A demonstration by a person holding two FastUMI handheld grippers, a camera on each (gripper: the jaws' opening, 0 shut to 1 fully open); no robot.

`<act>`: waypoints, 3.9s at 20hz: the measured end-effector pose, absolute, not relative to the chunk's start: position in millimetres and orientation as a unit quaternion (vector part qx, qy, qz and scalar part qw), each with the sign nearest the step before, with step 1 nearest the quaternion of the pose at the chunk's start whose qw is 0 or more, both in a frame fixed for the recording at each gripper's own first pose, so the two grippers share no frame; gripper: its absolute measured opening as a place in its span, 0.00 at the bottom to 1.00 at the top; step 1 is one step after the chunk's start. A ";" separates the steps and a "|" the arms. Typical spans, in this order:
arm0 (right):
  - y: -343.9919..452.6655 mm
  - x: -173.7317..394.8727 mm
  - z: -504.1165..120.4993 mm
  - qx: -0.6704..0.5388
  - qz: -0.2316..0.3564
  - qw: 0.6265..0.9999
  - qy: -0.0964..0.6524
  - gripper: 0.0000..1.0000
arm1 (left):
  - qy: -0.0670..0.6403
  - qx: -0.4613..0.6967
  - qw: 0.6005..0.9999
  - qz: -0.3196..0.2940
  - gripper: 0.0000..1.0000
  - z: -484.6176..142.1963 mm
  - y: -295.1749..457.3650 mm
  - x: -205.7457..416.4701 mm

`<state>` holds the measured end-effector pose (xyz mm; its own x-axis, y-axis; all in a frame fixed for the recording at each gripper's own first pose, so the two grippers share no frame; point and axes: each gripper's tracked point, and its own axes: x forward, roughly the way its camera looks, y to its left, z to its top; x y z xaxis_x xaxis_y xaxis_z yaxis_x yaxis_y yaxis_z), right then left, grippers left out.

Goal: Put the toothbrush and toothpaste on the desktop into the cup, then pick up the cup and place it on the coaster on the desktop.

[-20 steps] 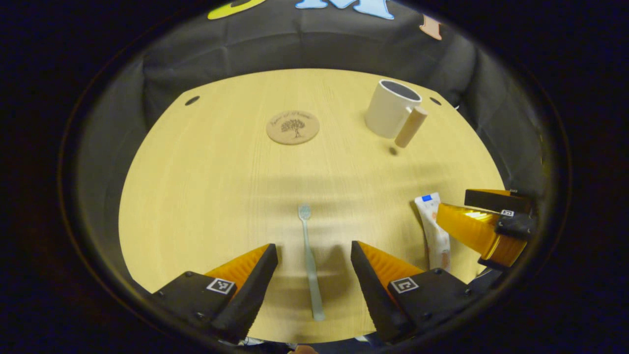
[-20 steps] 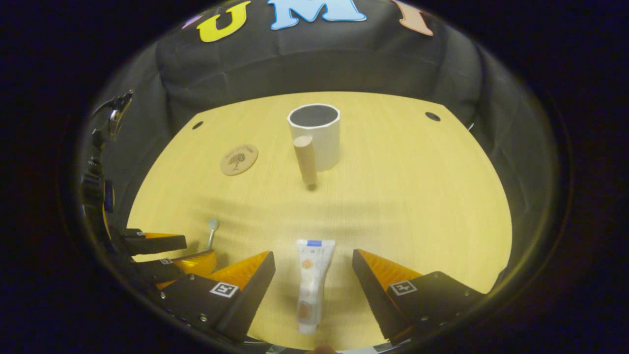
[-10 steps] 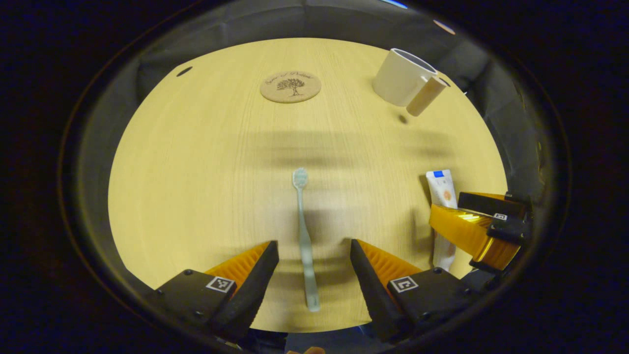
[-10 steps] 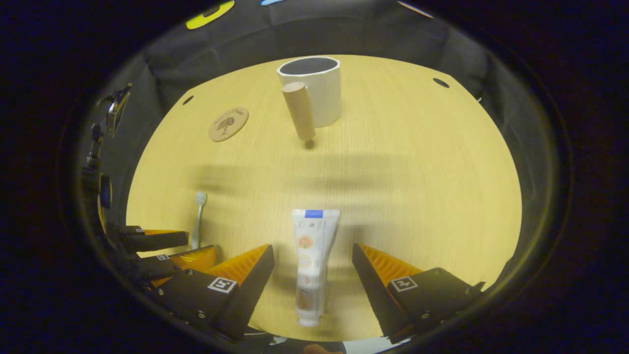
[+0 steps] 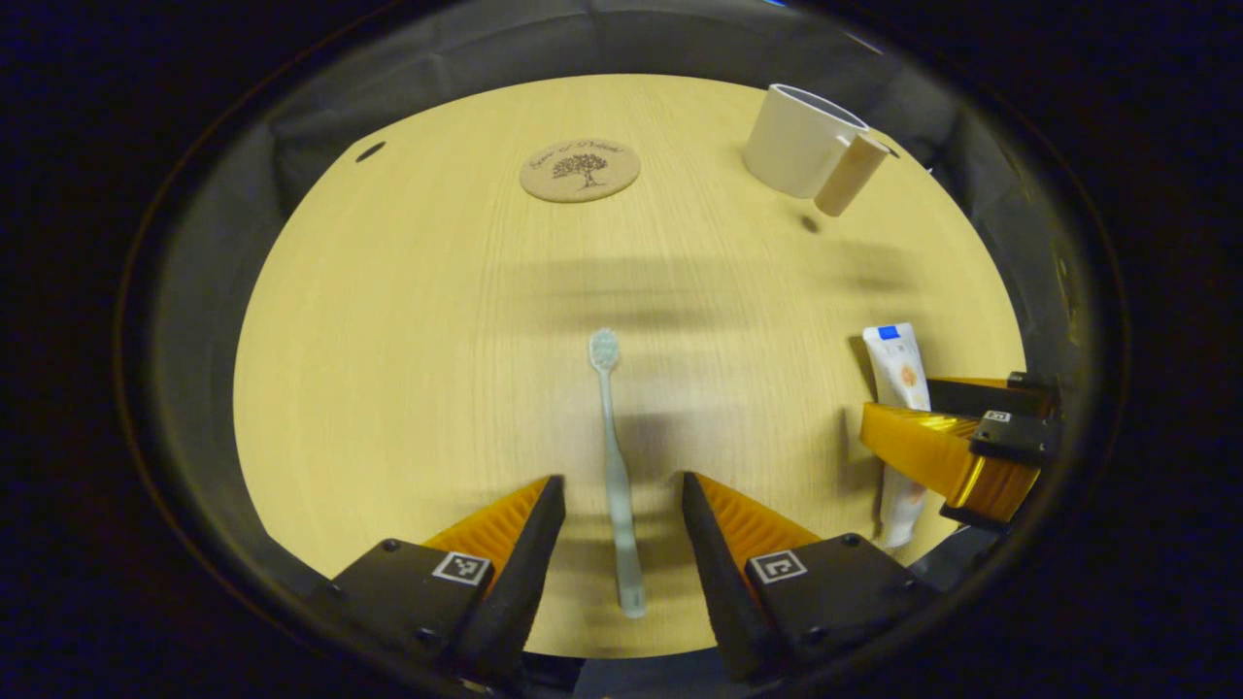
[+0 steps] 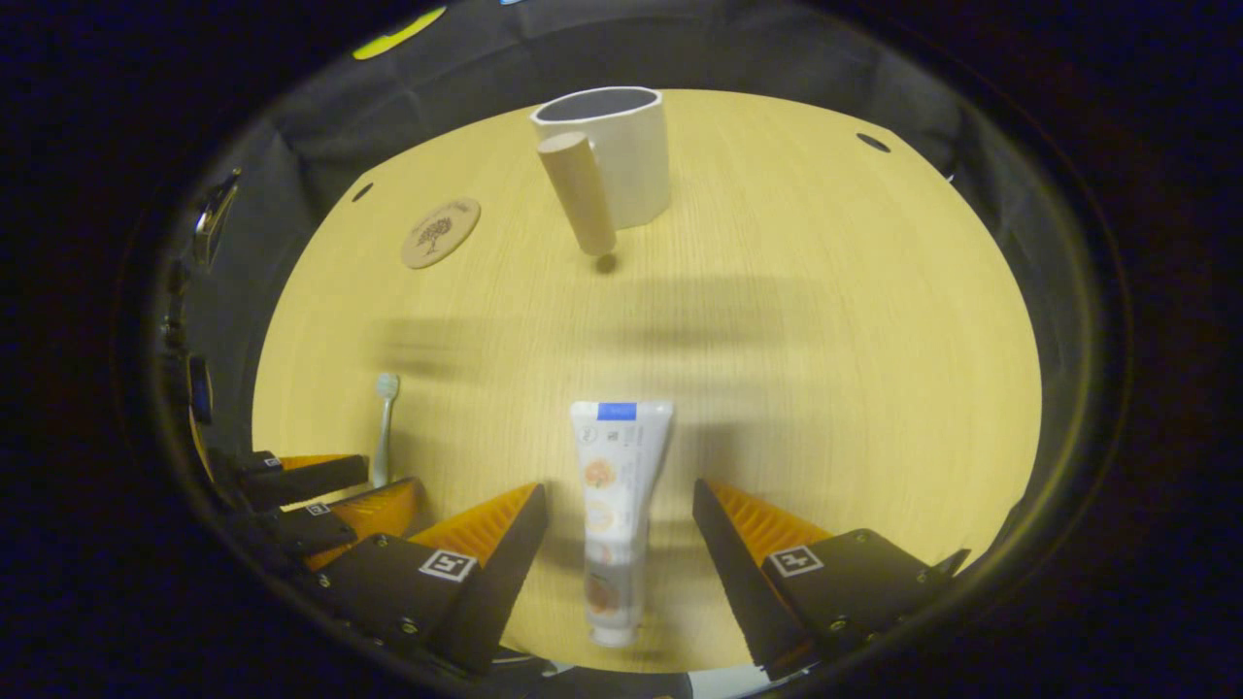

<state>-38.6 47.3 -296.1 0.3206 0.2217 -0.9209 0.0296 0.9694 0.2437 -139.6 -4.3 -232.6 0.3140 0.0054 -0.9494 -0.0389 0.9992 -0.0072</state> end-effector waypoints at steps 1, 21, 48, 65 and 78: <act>46.2 -37.2 -296.3 0.106 0.056 0.806 0.579 0.93 | 0.584 -0.018 0.811 0.018 0.83 -232.8 -4.5 -140.4; 48.4 -44.6 -298.4 0.142 0.068 0.808 0.568 0.22 | 0.562 -0.011 0.827 0.001 0.09 -229.6 3.2 -141.7; 44.5 21.5 -172.1 0.178 0.070 0.912 0.363 0.21 | 0.345 -0.033 0.935 -0.082 0.09 -85.8 -21.4 -63.0; 27.9 109.1 -79.7 0.190 0.059 0.967 0.159 0.21 | 0.201 -0.051 0.972 -0.107 0.08 -0.6 -24.1 2.5; 15.1 180.7 -70.8 0.153 0.034 0.982 0.100 0.20 | 0.108 -0.065 0.984 -0.123 0.08 51.1 -18.0 35.1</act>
<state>180.7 15.1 -70.8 0.9775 0.0976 -0.1869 -0.0360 0.9507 0.3080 35.1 -18.0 51.1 0.9468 -0.2554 -0.1960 0.2274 0.9615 -0.1544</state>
